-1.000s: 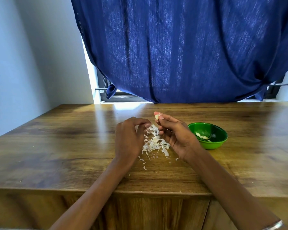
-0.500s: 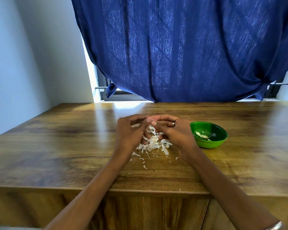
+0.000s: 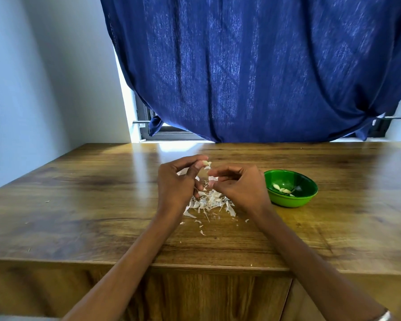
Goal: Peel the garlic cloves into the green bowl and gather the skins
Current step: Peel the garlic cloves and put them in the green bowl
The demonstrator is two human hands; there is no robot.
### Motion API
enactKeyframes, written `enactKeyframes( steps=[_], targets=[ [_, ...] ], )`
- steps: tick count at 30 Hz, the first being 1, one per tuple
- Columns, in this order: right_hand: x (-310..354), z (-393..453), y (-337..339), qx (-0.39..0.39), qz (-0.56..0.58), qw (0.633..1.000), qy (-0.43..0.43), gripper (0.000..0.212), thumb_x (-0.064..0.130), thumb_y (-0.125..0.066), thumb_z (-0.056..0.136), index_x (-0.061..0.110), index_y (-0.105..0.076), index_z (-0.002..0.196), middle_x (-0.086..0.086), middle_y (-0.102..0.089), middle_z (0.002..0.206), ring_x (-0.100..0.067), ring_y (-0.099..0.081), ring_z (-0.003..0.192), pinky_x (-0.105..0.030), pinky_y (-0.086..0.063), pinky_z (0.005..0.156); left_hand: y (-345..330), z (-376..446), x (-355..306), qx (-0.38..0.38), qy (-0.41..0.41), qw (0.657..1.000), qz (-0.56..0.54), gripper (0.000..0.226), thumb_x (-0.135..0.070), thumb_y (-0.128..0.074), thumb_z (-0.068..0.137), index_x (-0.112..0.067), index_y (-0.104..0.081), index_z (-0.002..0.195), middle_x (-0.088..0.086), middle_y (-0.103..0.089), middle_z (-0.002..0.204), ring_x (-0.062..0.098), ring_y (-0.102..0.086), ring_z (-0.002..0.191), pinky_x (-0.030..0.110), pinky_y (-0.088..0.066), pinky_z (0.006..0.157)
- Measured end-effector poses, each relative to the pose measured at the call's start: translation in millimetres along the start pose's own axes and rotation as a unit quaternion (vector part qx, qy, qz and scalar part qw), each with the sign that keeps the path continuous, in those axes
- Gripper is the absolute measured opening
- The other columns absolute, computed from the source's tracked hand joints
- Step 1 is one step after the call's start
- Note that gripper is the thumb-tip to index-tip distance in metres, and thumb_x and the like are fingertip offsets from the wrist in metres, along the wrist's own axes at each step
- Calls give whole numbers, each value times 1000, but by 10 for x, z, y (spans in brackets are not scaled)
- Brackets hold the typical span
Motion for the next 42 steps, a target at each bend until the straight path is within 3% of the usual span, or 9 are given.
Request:
enactKeyframes(
  steps=[4, 13, 16, 21, 26, 30, 35, 38, 42],
  targets=[
    [-7, 17, -10, -27, -45, 999, 10, 12, 22, -73, 92, 33, -75, 88, 19, -73, 73, 7, -69, 71, -16, -56, 71, 4, -1, 21, 4, -7, 1000, 18, 13, -10, -72, 94, -19, -80, 95, -6, -78, 82, 12, -57, 44, 25, -44, 40],
    [-74, 36, -28, -29, -77, 997, 16, 10, 31, -70, 94, 27, -79, 95, 15, -74, 75, -2, -65, 62, -28, -58, 64, -4, -4, 55, 20, -27, 999, 40, 11, -14, -67, 98, -15, -78, 102, -4, -79, 88, 17, -62, 46, 27, -45, 39],
    [-107, 64, -21, -30, -94, 995, 10, 17, 17, -65, 97, 28, -77, 91, 14, -71, 73, -2, -62, 60, -26, -51, 57, -10, -5, 60, 16, -34, 997, 68, 11, -17, -67, 99, -16, -77, 102, -4, -79, 86, 19, -63, 44, 25, -44, 40],
    [-110, 64, -9, -52, -101, 993, 28, 34, -1, -60, 94, 27, -76, 104, 19, -69, 95, 1, -62, 80, -17, -51, 68, -33, -38, 26, 7, -81, 987, 135, 12, -15, -67, 100, -16, -79, 101, -4, -76, 79, 14, -63, 41, 16, -42, 41],
    [-40, 29, -49, -11, -44, 998, 52, 11, 16, -73, 92, 20, -80, 99, 13, -75, 83, 0, -68, 76, -14, -51, 67, -41, -38, 2, 6, -83, 987, 134, 13, -12, -65, 100, -13, -78, 95, -3, -75, 78, 16, -63, 40, 19, -42, 40],
    [-117, 37, -56, 39, -134, 990, 4, 28, 4, -75, 87, 31, -78, 94, 18, -70, 90, 5, -61, 67, -7, -46, 63, 7, -18, 18, -24, -76, 991, 103, 12, -14, -66, 100, -14, -77, 96, -1, -75, 80, 19, -61, 40, 24, -44, 39],
    [-60, 41, -31, -23, -80, 996, 37, 21, 12, -67, 95, 26, -77, 106, 18, -73, 95, 8, -64, 79, -14, -53, 71, -34, -53, -5, 2, -96, 987, 132, 13, -12, -65, 100, -16, -78, 98, -2, -75, 80, 15, -63, 41, 18, -42, 39],
    [-4, 25, -32, -29, -23, 998, 49, 9, 24, -73, 92, 21, -79, 99, 15, -74, 83, 5, -67, 75, -8, -48, 65, -42, -57, -24, 9, -98, 985, 138, 16, -11, -65, 100, -16, -78, 96, -4, -76, 84, 15, -63, 41, 18, -42, 40],
    [-38, 29, -34, -10, -54, 998, 24, 10, 16, -81, 84, 25, -77, 86, 14, -74, 77, 4, -68, 72, -14, -55, 68, -30, -52, -21, -11, -91, 988, 121, 15, -9, -64, 100, -15, -77, 95, -2, -74, 80, 14, -63, 43, 18, -43, 39]
  ],
)
Point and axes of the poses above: each hand's wrist, its own z-axis towards the middle knuckle, its own y-axis out of the back of the hand, x = y × z, the point moved 2 cm from there along z, towards the middle knuckle
